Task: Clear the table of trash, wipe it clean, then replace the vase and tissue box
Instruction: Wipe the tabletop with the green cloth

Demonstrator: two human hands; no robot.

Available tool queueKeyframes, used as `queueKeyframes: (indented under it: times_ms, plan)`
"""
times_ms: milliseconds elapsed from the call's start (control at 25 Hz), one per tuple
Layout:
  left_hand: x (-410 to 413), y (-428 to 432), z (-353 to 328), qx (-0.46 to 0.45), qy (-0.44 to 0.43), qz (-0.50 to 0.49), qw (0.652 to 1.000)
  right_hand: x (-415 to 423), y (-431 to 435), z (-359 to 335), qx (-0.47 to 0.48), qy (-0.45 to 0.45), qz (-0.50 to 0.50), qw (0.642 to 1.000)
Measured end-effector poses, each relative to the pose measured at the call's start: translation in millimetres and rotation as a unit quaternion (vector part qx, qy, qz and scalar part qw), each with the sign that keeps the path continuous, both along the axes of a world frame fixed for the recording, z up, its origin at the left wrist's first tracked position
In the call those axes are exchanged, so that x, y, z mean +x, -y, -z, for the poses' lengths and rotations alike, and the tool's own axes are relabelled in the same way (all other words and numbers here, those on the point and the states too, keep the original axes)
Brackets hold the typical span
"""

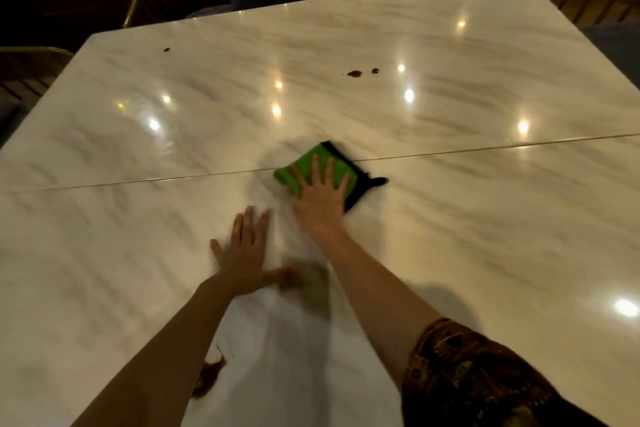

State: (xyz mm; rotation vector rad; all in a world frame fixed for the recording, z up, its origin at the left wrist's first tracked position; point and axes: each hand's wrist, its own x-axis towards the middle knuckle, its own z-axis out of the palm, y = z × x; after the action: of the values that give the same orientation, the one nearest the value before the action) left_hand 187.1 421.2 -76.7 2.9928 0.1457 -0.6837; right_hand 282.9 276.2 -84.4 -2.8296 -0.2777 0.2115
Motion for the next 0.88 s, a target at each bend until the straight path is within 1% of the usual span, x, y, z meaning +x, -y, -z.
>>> queueKeyframes:
  times_ms: [80, 120, 160, 200, 240, 320, 400, 480, 640, 760, 840, 880]
  plan:
    - [-1, 1, -2, -0.002, -0.003, -0.005, 1.0, -14, -23, -5, -0.027, 0.004, -0.085, 0.996]
    - [-1, 2, -3, -0.012, -0.001, -0.006, 1.0, -12, -16, -3, -0.037, 0.006, -0.115, 0.993]
    - [-1, 3, -5, -0.024, 0.0, -0.006, 1.0, -7, -1, -2, -0.042, 0.013, -0.125, 0.991]
    - [-2, 3, -6, -0.037, -0.001, -0.008, 0.999, 0, 21, 0, -0.041, 0.02, -0.114, 0.992]
    - [-2, 2, -7, -0.045, -0.003, -0.011, 0.999, 10, 44, 2, -0.037, 0.027, -0.086, 0.995]
    - [-4, 3, -10, -0.046, -0.002, -0.007, 0.999, 24, 93, 5, -0.032, 0.015, 0.017, 0.999]
    - [-4, 2, -9, -0.045, -0.004, -0.001, 0.999, 21, 124, 2, -0.036, -0.009, 0.113, 0.993]
    - [-4, 0, -8, -0.049, -0.009, 0.002, 0.999, 3, 123, -1, -0.058, -0.012, 0.145, 0.988]
    - [-4, -3, -13, -0.065, -0.046, 0.03, 0.996, -64, 75, -3, -0.064, -0.005, 0.105, 0.992]
    - [-9, -7, -21, -0.067, -0.033, 0.059, 0.995, -129, 49, -4, -0.038, 0.006, 0.048, 0.998]
    - [-24, -9, -18, -0.052, -0.015, 0.122, 0.991, -174, 52, 0, -0.066, 0.031, -0.016, 0.997]
    - [-38, -6, -14, -0.043, -0.01, 0.162, 0.986, -192, 69, 0, -0.079, 0.04, -0.022, 0.996]
